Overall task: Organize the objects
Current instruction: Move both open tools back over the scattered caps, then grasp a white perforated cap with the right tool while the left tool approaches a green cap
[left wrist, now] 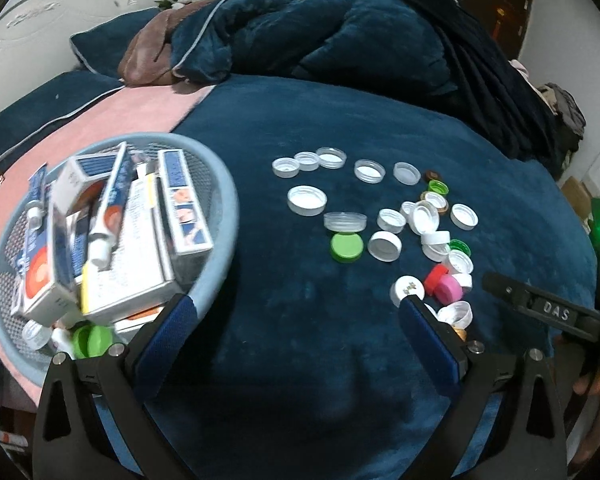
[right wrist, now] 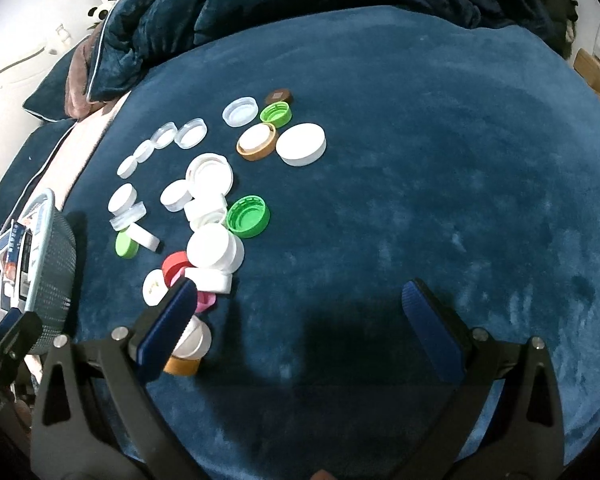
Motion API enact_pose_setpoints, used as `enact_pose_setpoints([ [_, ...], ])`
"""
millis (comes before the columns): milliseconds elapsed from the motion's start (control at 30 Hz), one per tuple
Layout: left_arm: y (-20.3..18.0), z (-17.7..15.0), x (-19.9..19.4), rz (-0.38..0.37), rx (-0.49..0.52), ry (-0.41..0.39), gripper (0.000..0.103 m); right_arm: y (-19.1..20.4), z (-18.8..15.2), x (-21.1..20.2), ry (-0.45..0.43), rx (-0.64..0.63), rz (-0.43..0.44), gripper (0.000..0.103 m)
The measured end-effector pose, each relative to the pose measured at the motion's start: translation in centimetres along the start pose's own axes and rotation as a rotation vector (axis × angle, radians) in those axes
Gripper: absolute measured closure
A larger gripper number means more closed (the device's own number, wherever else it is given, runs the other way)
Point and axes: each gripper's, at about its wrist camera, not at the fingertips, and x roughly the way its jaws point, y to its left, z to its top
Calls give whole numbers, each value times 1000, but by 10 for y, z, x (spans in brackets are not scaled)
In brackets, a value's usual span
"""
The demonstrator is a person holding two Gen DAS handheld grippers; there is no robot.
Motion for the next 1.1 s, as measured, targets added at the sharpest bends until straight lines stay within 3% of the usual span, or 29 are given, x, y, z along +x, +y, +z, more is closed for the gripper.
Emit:
enact_pose_setpoints([
  [100,-7,-1,6,-20,3,6,1,6,8,-1,-32,-22,48,0],
  [233,-17,-3,13,-22,28,11,1,18,17,3,-58,-61,40,1],
  [400,-22,-4,24,-38,13,29,1,27,24,22,-11,-72,47,14],
  [500,-27,-3,29,-54,9,37,1,33,21,32,28,-97,54,29],
  [567,-31,-3,32,-56,16,36,1,36,17,32,21,-126,53,59],
  [633,-31,-3,37,-65,3,45,1,34,15,27,0,-126,68,69],
  [867,-20,-4,61,-88,-105,91,1,7,9,8,-38,-49,124,69],
  [1100,-14,4,87,-89,-172,117,1,-21,8,2,-50,-11,57,67],
])
